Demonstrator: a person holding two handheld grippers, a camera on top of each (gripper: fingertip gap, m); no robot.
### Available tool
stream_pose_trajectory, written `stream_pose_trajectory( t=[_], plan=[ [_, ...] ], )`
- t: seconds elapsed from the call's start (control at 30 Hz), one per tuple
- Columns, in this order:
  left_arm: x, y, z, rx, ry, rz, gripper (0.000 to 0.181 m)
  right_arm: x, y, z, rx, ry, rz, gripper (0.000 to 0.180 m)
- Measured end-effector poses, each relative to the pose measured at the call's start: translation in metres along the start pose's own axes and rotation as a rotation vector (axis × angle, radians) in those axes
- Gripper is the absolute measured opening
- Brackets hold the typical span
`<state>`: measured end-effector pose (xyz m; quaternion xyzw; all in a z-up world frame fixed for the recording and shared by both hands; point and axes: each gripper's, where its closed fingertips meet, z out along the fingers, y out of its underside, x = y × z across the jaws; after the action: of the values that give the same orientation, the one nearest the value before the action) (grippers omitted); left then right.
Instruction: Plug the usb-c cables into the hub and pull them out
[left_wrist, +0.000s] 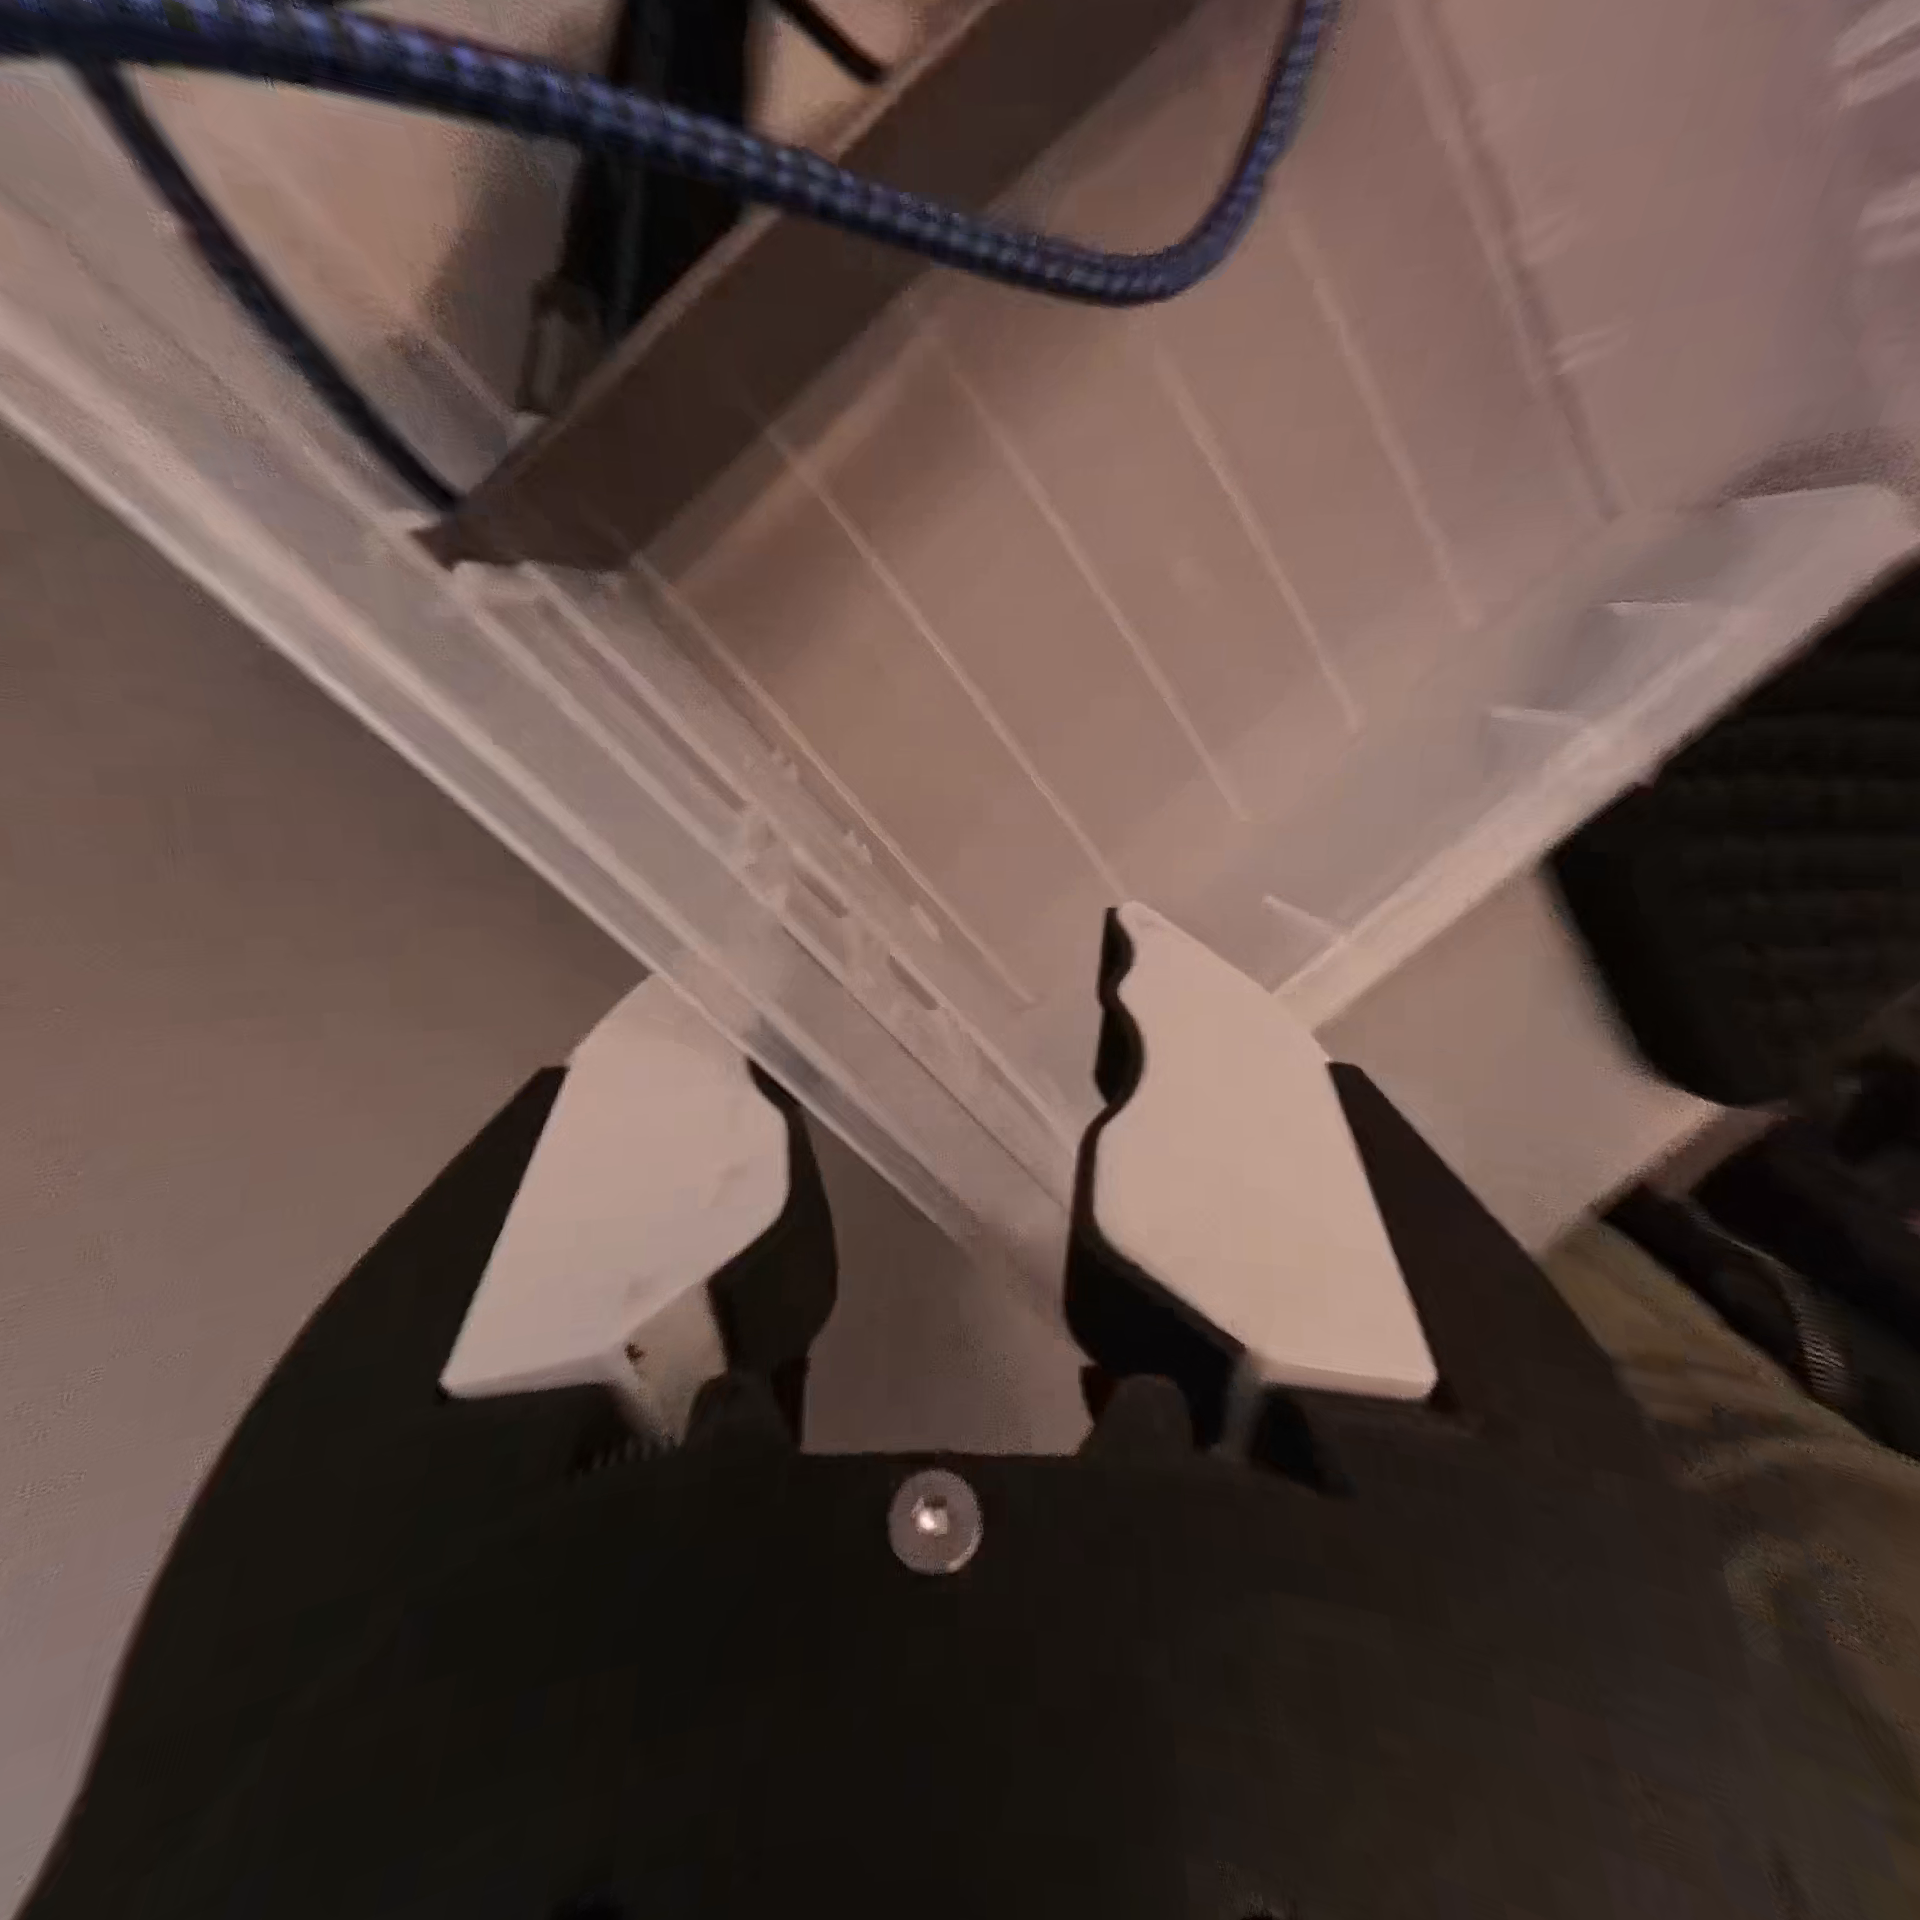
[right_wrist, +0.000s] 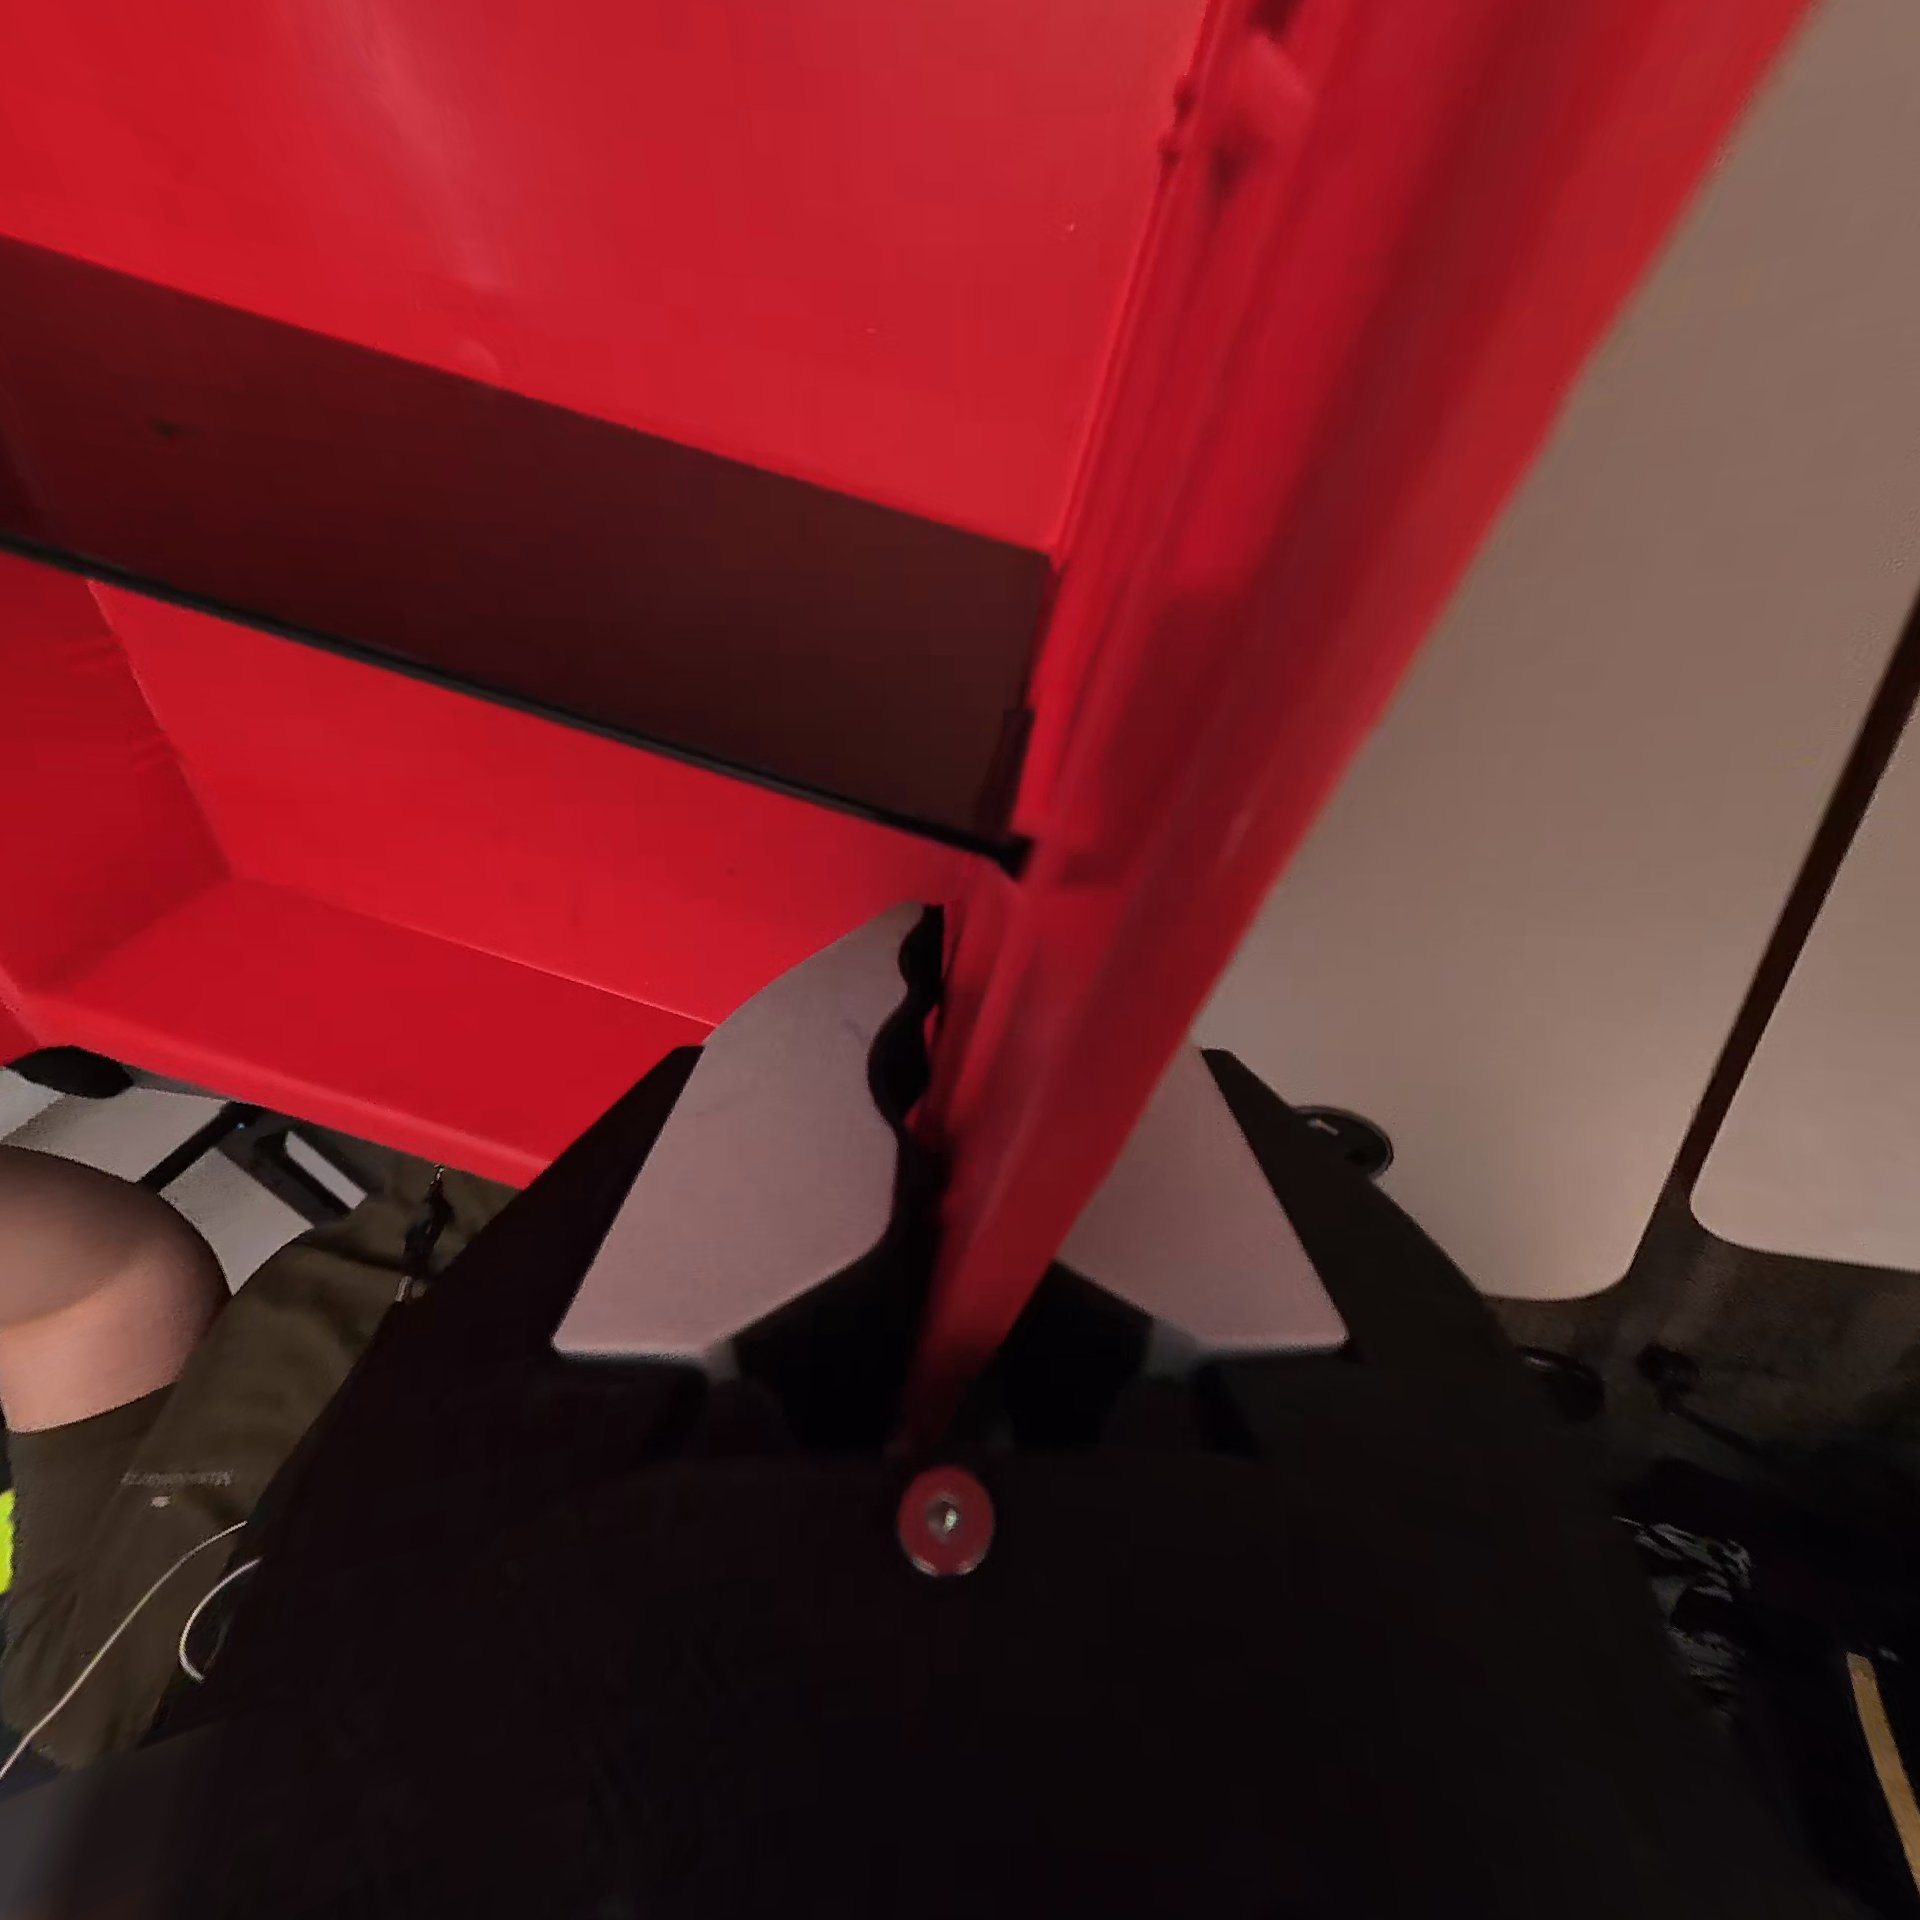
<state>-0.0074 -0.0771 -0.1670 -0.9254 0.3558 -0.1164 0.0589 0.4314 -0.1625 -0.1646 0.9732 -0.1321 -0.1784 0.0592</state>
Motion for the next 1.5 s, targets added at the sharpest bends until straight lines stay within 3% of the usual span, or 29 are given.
stream_pose_trajectory(
  t=[0.07,0.13,0.23,0.67,1.03,1.5],
  plan=[
    [-0.03,0.0,-0.003,0.0,-0.119,-0.025,0.028,0.001,-0.002,0.009,-0.011,-0.008,-0.011,0.004],
    [-0.047,0.001,-0.006,0.035,-0.082,-0.085,0.012,0.0,-0.004,0.016,-0.018,-0.017,-0.022,0.004],
    [-0.078,0.011,-0.015,0.08,-0.09,-0.121,0.005,0.0,-0.008,0.024,-0.01,-0.008,-0.043,0.004],
    [-0.185,0.109,-0.057,0.229,-0.09,-0.414,0.006,-0.018,-0.02,0.036,-0.005,0.103,-0.138,0.005],
    [-0.241,0.184,-0.084,0.334,-0.108,-0.588,0.007,-0.07,-0.037,0.051,-0.031,0.123,-0.203,0.005],
    [-0.28,0.22,-0.1,0.394,-0.126,-0.72,0.007,-0.126,-0.062,0.065,-0.045,0.143,-0.25,0.006]
  ],
)
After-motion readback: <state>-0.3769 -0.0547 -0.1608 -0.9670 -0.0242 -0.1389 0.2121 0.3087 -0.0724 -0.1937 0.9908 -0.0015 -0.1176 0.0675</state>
